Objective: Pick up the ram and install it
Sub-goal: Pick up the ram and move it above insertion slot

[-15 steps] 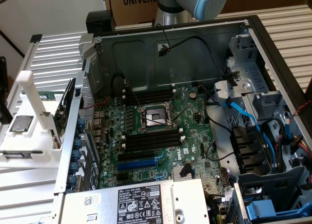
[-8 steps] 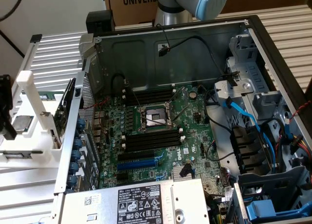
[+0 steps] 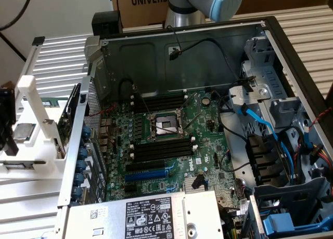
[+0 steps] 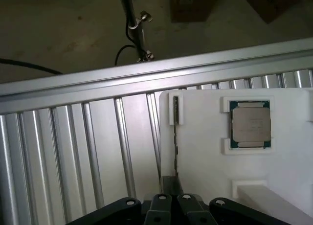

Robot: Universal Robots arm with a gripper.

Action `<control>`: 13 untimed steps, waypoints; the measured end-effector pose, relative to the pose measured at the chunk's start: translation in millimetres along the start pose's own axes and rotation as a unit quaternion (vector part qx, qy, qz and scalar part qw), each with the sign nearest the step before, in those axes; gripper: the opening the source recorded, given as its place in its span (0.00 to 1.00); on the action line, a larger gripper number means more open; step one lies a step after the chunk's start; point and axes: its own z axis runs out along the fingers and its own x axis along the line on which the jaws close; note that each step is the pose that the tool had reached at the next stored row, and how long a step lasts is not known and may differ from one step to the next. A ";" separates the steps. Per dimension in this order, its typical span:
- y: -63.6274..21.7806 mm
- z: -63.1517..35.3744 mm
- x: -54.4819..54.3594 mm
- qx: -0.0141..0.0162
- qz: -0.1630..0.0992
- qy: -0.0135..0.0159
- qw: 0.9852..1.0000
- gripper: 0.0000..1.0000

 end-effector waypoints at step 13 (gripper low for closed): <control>-0.9 15.9 -5.8 -0.011 0.000 0.001 1.000 0.24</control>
